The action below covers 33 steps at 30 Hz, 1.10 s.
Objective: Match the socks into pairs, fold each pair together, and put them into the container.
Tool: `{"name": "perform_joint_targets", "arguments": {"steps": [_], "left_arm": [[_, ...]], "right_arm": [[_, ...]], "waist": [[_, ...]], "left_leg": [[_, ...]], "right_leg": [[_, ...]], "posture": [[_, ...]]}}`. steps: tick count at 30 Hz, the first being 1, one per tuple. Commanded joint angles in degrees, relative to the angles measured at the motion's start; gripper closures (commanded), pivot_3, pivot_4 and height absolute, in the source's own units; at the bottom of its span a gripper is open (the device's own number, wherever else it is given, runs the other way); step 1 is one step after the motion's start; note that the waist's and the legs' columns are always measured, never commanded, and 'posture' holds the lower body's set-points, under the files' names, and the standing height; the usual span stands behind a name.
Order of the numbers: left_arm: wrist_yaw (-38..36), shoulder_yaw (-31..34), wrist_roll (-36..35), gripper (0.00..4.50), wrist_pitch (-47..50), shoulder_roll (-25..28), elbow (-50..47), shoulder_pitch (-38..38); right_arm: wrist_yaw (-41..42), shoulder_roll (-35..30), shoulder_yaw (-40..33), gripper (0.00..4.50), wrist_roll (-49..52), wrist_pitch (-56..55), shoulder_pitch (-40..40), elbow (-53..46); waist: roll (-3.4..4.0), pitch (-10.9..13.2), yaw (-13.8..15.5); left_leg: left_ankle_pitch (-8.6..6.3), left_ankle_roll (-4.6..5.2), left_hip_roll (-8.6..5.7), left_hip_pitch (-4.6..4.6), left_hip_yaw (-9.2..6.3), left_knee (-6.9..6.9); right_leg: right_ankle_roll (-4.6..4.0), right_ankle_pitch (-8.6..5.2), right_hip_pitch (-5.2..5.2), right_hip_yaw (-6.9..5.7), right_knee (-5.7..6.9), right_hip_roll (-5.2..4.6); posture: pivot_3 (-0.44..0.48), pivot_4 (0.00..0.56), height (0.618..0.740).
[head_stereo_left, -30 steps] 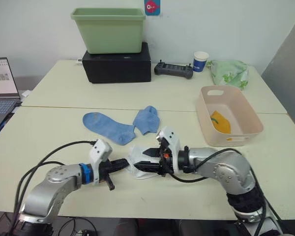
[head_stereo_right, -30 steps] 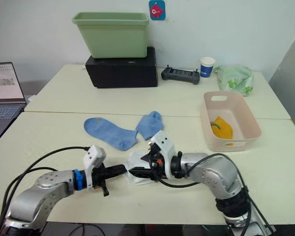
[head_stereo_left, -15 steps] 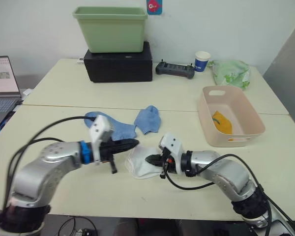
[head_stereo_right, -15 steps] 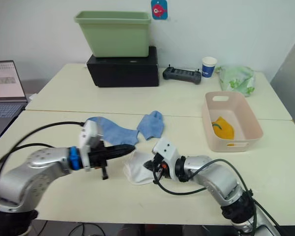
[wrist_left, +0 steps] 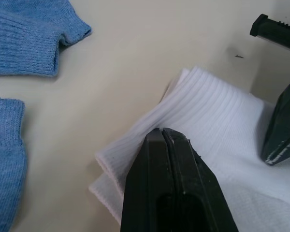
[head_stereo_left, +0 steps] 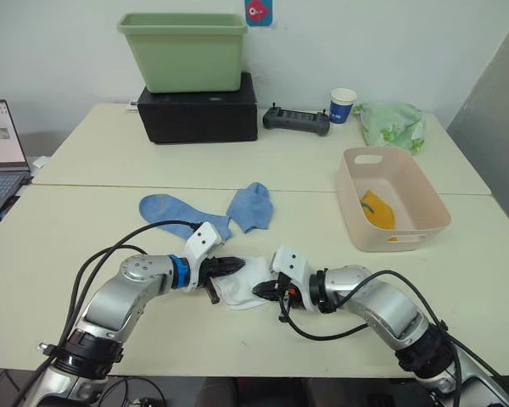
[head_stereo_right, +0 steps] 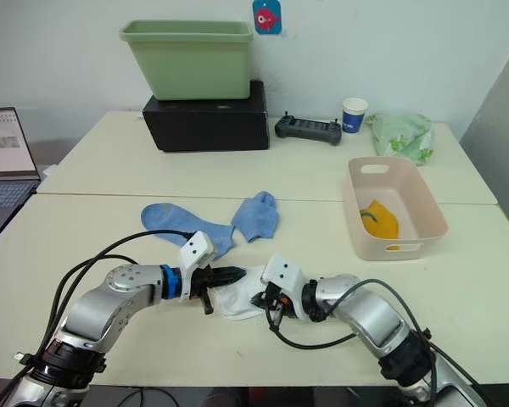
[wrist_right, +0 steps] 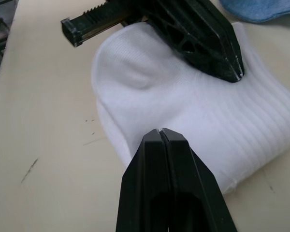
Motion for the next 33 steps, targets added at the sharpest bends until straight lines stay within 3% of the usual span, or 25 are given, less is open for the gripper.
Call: {"name": "perform_joint_targets", "arguments": {"steps": [1, 9, 12, 20, 27, 33], "left_arm": [[0.04, 2.07, 0.66, 4.5, -0.93, 1.01, -0.41, 3.37], [-7.53, 9.17, -9.71, 4.5, 0.06, 4.43, -13.61, 5.87], [-10.61, 7.47, -7.57, 4.5, -1.87, 8.19, -15.24, 8.67], [-7.99, 1.82, 2.49, 4.5, -10.98, 5.97, -5.51, 10.82], [-8.71, 3.91, 1.45, 4.5, -11.61, 6.62, -6.19, 13.18], [-6.73, 9.71, -6.15, 4.5, -3.49, 6.6, -14.98, 10.43]], "right_arm": [[2.14, -3.33, -1.8, 4.47, 0.26, 0.32, 2.73, -4.19], [2.64, -0.65, -8.09, 4.47, 5.81, 2.02, 2.42, -8.85], [0.85, 2.72, -7.42, 4.47, 3.93, 1.02, 0.49, -4.5], [-5.12, 7.96, -5.25, 4.47, -5.28, -3.49, -2.66, 7.47], [-8.08, 6.74, -8.88, 4.47, -8.97, -5.7, -2.8, 9.89], [-4.63, 3.56, -13.94, 4.47, -3.15, -1.93, 1.29, -0.88]], "waist": [[0.0, 0.0, -0.06], [-0.08, 0.14, -0.16], [-0.07, 0.16, -0.46], [-0.04, 0.21, 0.15], [-0.02, 0.2, 0.1], [-0.03, 0.27, 0.46]], "left_leg": [[0.0, 0.0, 0.0, 0.0, 0.0, -0.01], [0.0, -0.01, 0.02, -0.08, -0.02, 0.0], [0.0, -0.01, 0.02, -0.05, 0.0, -0.02], [0.0, -0.01, 0.0, -0.1, 0.04, -0.01], [0.0, -0.01, 0.0, -0.05, 0.1, -0.02], [0.0, -0.01, 0.0, -0.12, 0.08, -0.03]], "right_leg": [[0.0, 0.0, 0.01, 0.0, 0.0, 0.0], [0.0, 0.0, -0.04, -0.04, 0.01, 0.0], [0.0, 0.0, -0.04, 0.0, -0.01, -0.01], [-0.01, 0.0, -0.09, -0.01, -0.02, -0.03], [-0.01, 0.0, -0.07, 0.01, 0.01, -0.08], [-0.01, 0.0, -0.09, 0.0, -0.01, -0.08]], "posture": [[0.0, 0.15, 0.73], [0.0, 0.15, 0.73], [0.0, 0.15, 0.73], [0.0, 0.15, 0.73], [0.0, 0.15, 0.73], [0.0, 0.15, 0.73]]}}
